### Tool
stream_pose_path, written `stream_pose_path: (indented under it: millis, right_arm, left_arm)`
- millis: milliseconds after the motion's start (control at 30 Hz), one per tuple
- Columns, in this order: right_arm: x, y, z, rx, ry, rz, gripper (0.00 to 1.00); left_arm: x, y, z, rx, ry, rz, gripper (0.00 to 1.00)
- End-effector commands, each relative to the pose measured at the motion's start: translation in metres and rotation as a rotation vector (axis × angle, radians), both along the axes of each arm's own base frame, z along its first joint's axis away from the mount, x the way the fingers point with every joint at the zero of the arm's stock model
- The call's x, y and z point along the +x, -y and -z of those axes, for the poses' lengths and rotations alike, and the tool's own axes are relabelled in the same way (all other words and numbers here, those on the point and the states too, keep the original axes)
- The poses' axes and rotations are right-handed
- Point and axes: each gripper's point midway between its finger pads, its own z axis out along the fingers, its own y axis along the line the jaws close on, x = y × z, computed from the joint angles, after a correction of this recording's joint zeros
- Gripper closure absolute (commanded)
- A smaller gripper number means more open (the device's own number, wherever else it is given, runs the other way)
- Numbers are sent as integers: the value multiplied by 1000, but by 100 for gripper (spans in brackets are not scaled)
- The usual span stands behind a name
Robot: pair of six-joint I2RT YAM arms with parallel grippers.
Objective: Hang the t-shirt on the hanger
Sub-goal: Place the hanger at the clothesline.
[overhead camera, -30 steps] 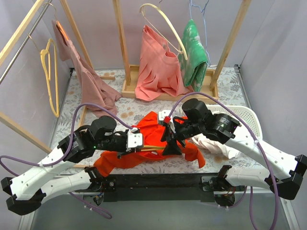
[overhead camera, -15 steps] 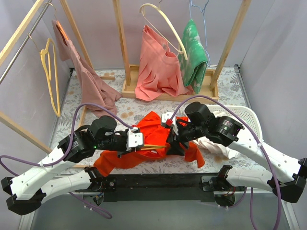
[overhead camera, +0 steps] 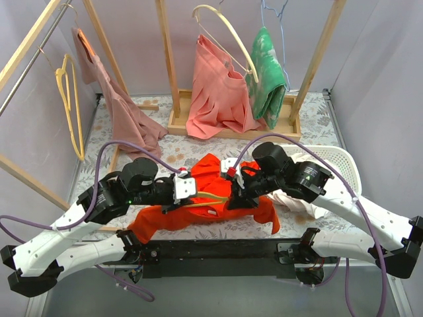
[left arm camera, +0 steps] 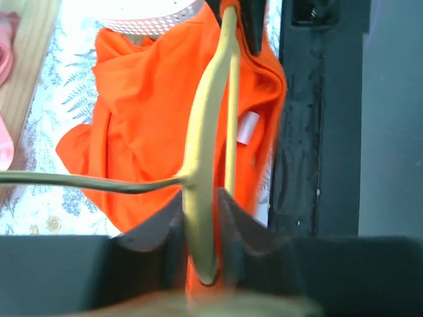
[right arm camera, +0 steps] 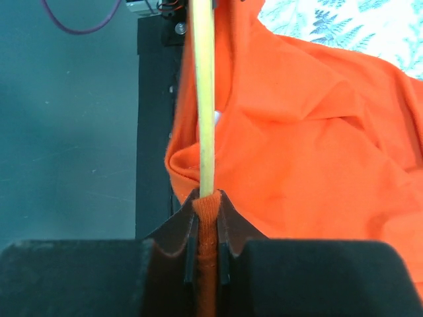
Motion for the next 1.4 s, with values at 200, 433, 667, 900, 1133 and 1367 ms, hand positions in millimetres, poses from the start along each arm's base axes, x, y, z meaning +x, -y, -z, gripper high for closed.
stream_pose_path:
  millis: [200,433,667,900,1133,1367]
  right_arm:
    - [14,2,-34,118,103,96,99]
    - [22,6,-44,154,135,170,99]
    - [39,9,-58,180,185,276,99]
    - [44,1,-52,162,173,271,99]
    - [39,-3,-59,197,168,238,99]
    - [32,-1,-59,204,155,214,99]
  left_arm:
    - [43,-10,-58,-162,202,-237,38]
    - [77,-34,-69,-154,291,-466,22]
    - [62,-34,-97,-297,209,-472,20]
    - [29,-14,-167,-524,135,-304,11]
    - [38,7,-168,-484,76,-301,10]
    - [57,15,-158,-432,84,-358,12]
